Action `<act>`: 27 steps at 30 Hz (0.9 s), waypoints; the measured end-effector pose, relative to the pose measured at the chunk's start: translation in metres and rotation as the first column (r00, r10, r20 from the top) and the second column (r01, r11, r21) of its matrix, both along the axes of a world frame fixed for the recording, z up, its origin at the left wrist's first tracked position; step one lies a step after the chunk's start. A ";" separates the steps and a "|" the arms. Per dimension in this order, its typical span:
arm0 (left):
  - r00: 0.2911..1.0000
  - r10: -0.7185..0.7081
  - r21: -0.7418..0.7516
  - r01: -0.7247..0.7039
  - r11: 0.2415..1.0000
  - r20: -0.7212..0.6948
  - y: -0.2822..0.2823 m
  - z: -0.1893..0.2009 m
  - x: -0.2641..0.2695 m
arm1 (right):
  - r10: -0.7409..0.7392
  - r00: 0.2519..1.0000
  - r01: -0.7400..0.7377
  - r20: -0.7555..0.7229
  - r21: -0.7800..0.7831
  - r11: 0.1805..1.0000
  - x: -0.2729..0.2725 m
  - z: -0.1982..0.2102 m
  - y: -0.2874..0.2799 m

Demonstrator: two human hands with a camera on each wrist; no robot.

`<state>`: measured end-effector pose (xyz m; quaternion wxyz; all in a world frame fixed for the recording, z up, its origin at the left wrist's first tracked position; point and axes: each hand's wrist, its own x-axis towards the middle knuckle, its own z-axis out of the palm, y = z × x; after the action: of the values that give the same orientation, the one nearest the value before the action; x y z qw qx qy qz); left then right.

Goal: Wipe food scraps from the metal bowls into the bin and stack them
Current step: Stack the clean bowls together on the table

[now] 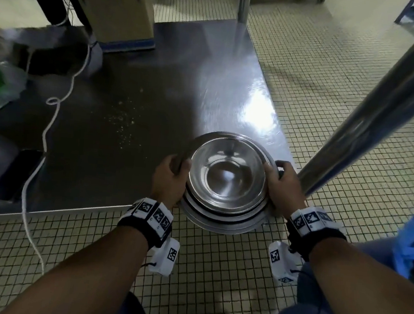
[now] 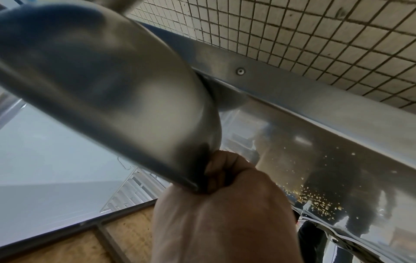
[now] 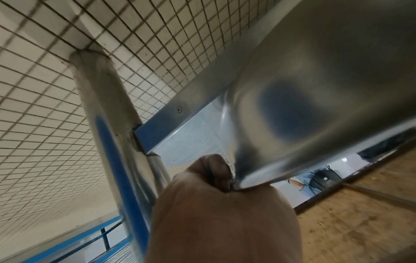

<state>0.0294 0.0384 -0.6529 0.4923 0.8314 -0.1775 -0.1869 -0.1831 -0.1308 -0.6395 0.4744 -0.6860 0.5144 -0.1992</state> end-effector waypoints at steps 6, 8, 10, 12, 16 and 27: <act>1.000 0.013 0.000 -0.013 1.000 0.023 -0.018 -0.017 0.012 | -0.031 0.999 0.031 0.044 0.015 0.999 0.016 -0.015 -0.018; 1.000 0.014 -0.011 -0.014 1.000 0.022 -0.027 -0.018 0.018 | -0.043 0.999 0.044 0.021 -0.025 0.999 0.024 -0.015 -0.029; 1.000 0.014 -0.022 -0.014 1.000 0.027 -0.040 -0.019 0.024 | -0.055 0.999 0.055 -0.001 -0.069 0.996 0.031 -0.016 -0.042; 1.000 0.007 -0.032 -0.007 0.999 0.030 -0.054 -0.021 0.033 | -0.071 0.997 0.070 -0.011 -0.106 0.992 0.039 -0.019 -0.055; 0.998 -0.007 -0.026 0.009 1.000 0.064 -0.080 -0.022 0.047 | -0.086 0.995 0.078 -0.042 -0.161 0.984 0.054 -0.023 -0.078; 0.991 -0.013 0.009 0.012 1.000 0.134 -0.108 -0.020 0.069 | -0.089 0.993 0.070 -0.074 -0.229 0.971 0.081 -0.026 -0.108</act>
<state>0.0989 -0.0695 -0.6728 0.4749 0.8428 -0.2149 -0.1343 -0.1023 -0.2387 -0.6650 0.3627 -0.7223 0.5349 -0.2463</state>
